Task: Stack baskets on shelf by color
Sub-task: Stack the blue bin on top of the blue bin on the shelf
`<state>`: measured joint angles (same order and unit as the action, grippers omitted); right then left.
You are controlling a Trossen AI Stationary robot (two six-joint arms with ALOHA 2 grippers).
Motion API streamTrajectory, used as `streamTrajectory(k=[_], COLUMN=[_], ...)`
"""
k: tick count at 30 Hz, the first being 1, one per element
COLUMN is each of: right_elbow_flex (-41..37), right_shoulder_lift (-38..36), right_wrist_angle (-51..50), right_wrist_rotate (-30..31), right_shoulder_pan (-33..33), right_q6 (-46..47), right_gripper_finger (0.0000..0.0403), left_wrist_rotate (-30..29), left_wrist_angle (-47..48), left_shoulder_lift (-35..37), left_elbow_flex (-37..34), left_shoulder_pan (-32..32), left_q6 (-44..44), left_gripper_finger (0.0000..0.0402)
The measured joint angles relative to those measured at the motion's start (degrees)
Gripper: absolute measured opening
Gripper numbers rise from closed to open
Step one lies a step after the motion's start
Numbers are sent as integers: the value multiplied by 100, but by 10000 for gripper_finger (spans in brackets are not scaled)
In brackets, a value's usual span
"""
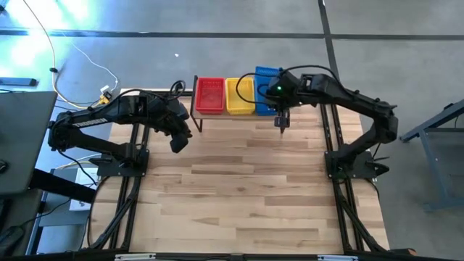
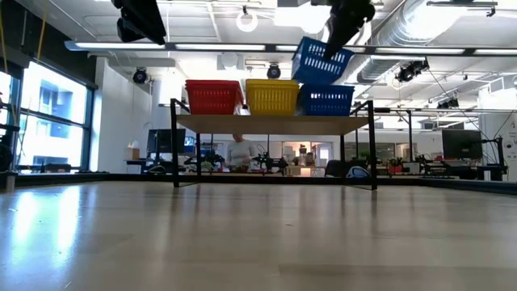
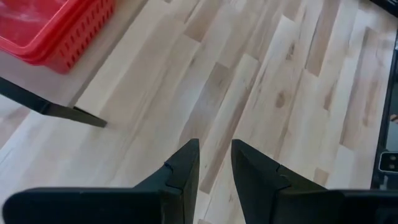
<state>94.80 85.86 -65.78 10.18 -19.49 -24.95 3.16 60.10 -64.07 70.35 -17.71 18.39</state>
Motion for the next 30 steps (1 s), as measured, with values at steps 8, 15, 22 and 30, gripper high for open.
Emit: streamTrajectory(k=[8,15,22,30], right_elbow_flex=[0,-1,-2,-2], right_shoulder_lift=[332,443,477,492], right_wrist_angle=[-308,-508,-760,-738], right_wrist_rotate=[-138,-184,-83,-20], right_shoulder_pan=[-304,-362,-415,-413], right_q6=[-102,-105,-42,48], right_gripper_finger=[0,0,0,0], left_wrist_rotate=[5,7,24,24], left_wrist_angle=[-3,-1,-1,1], left_shoulder_lift=[0,0,0,0], left_elbow_flex=[0,0,0,0], left_shoulder_pan=[-34,-34,-34,-34], left_q6=[0,2,4,4], left_gripper_finger=[85,85,85,85])
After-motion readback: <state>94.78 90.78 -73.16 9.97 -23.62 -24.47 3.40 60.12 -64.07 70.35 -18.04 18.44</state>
